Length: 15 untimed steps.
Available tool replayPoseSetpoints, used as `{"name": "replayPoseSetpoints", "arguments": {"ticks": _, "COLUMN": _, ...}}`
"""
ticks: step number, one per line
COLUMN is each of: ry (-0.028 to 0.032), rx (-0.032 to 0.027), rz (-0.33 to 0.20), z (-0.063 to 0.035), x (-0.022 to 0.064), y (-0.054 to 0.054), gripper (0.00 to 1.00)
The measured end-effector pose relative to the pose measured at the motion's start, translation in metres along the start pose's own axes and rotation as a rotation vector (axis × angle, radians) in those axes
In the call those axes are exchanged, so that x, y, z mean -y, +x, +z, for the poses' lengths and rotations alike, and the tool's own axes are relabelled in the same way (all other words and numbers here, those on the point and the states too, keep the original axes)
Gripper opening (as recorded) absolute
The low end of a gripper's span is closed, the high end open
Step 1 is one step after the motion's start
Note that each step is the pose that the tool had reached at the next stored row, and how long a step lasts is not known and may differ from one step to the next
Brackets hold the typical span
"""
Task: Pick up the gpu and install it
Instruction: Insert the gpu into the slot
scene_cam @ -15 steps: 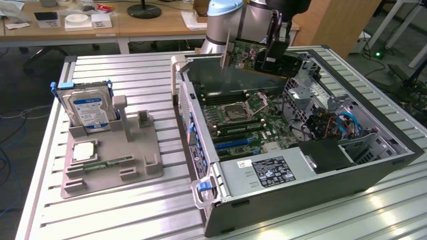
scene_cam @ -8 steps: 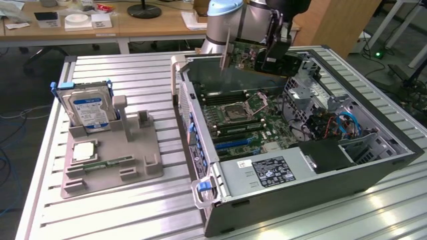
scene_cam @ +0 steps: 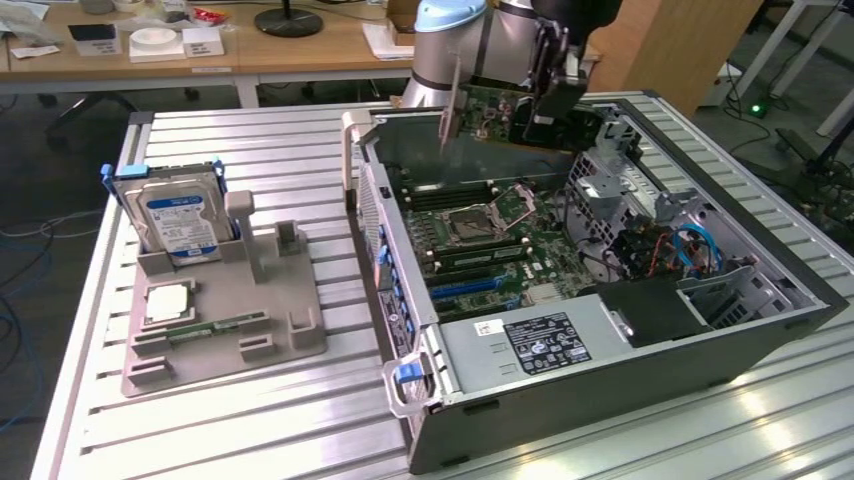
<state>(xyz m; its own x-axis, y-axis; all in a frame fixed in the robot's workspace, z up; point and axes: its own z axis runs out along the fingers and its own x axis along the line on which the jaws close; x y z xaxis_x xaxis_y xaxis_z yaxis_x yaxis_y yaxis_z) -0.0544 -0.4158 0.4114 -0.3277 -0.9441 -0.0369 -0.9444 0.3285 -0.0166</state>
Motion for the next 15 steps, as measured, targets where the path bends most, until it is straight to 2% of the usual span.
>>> {"name": "replayPoseSetpoints", "arguments": {"ticks": 15, "ry": -0.0054, "rx": 0.0025, "rz": -0.146, "z": 0.0001, "x": 0.0001, "y": 0.0002, "gripper": 0.28}}
